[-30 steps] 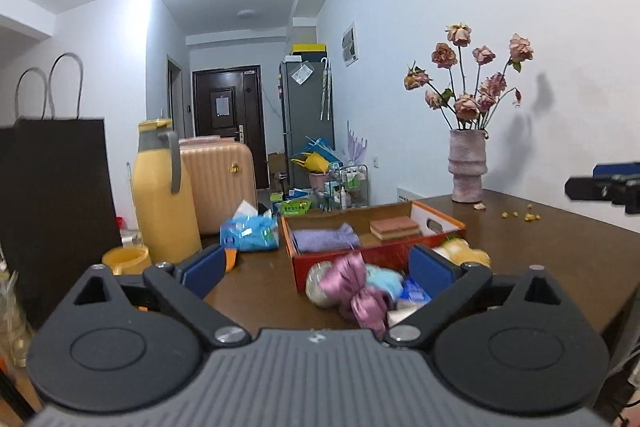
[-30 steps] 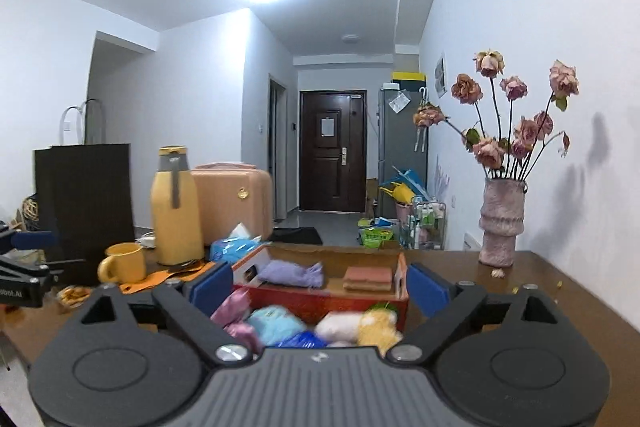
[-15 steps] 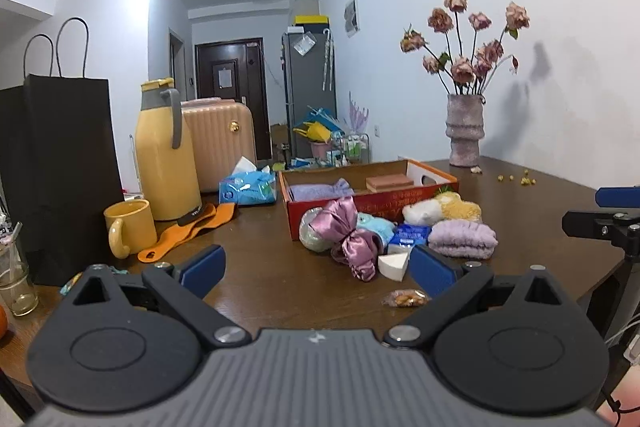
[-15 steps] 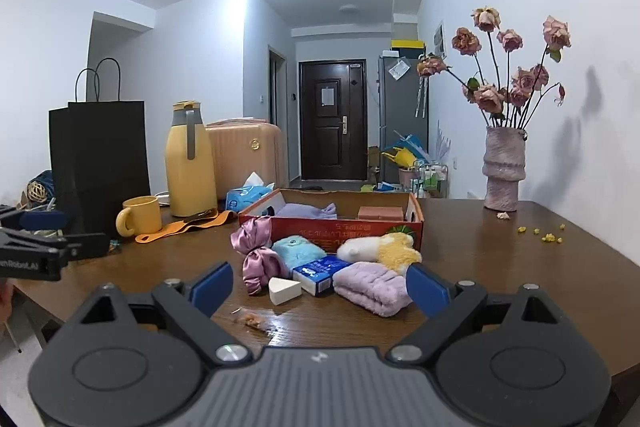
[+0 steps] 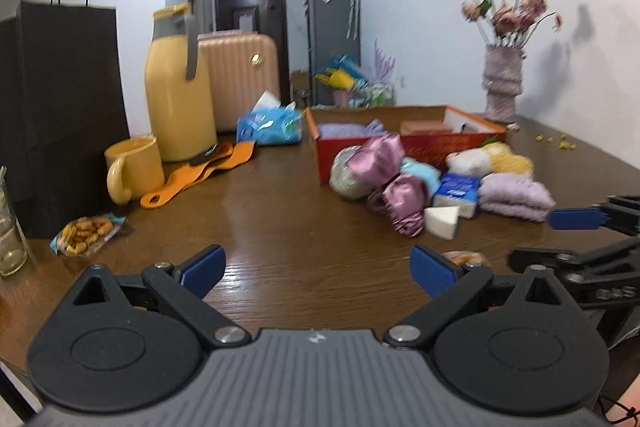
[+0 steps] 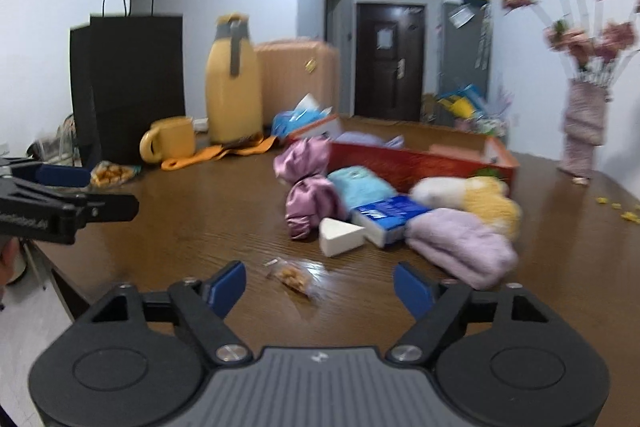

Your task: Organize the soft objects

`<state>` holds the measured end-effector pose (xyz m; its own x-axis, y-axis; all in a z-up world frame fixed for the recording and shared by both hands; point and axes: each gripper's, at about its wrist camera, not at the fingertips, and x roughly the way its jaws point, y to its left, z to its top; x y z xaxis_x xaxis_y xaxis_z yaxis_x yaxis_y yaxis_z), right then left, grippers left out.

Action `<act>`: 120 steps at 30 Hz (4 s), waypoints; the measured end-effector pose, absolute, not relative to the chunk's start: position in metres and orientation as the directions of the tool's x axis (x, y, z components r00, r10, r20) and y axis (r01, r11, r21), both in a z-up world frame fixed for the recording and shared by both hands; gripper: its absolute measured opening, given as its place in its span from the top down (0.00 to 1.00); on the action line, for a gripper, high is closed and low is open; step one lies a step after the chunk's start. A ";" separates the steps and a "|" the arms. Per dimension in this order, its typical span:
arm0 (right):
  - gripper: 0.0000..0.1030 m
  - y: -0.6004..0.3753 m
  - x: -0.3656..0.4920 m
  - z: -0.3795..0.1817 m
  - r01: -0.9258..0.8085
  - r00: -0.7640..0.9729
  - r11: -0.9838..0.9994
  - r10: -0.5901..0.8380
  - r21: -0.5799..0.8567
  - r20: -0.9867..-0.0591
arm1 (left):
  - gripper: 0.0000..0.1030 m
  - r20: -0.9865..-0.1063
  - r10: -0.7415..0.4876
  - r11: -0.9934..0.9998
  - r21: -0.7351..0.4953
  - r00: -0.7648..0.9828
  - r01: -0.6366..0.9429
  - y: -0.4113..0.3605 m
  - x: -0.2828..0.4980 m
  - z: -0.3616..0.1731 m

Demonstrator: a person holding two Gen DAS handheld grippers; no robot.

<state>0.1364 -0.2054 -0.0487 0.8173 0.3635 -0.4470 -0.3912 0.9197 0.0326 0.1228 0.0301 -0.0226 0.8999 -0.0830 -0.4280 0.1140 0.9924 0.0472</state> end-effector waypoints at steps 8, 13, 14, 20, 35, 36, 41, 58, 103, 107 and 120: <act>0.68 -0.182 0.188 -0.070 -0.459 0.726 0.887 0.408 0.051 -0.554 | 0.04 -0.489 -0.064 0.995 0.038 0.870 0.095 0.029 0.160 -0.031; 0.85 -0.214 0.190 -0.070 -0.421 0.727 0.902 0.401 0.099 -0.557 | 0.26 -0.532 -0.166 0.979 0.009 0.830 0.202 -0.007 0.191 -0.035; 0.85 -0.225 0.187 -0.068 -0.397 0.741 0.912 0.384 0.103 -0.551 | 0.31 -0.541 -0.193 0.973 0.000 0.818 0.229 -0.016 0.196 -0.036; 0.85 -0.294 0.176 -0.067 -0.231 0.796 0.954 0.297 0.189 -0.527 | 0.35 -0.573 -0.295 0.932 0.002 0.765 0.362 -0.084 0.232 -0.048; 0.85 -0.310 0.182 -0.070 -0.235 0.801 0.947 0.317 0.219 -0.508 | 0.73 -0.645 -0.203 0.960 0.018 0.737 0.281 -0.106 0.258 -0.063; 0.85 -0.309 0.180 -0.068 -0.236 0.804 0.947 0.316 0.216 -0.504 | 0.73 -0.638 -0.207 0.959 0.016 0.742 0.282 -0.105 0.254 -0.061; 0.85 -0.303 0.159 -0.058 -0.232 0.822 0.952 0.302 0.200 -0.483 | 0.73 -0.602 -0.221 0.958 0.014 0.767 0.287 -0.094 0.224 -0.045; 0.85 -0.264 0.069 -0.031 -0.269 0.870 0.949 0.313 0.166 -0.381 | 0.73 -0.462 -0.245 0.963 -0.016 0.853 0.268 -0.043 0.115 -0.012; 0.71 -0.256 0.592 -0.022 -0.237 0.621 0.947 0.320 0.218 -0.716 | 0.50 -0.731 -0.274 0.949 -0.099 0.625 0.300 -0.128 0.628 -0.013; 0.70 -0.271 0.581 -0.002 -0.217 0.645 0.954 0.300 0.208 -0.703 | 0.45 -0.713 -0.239 0.959 -0.065 0.659 0.277 -0.110 0.614 0.011; 0.34 -0.334 0.474 0.087 -0.134 0.777 0.984 0.178 0.117 -0.604 | 0.26 -0.580 -0.083 0.987 0.065 0.811 0.147 -0.019 0.484 0.095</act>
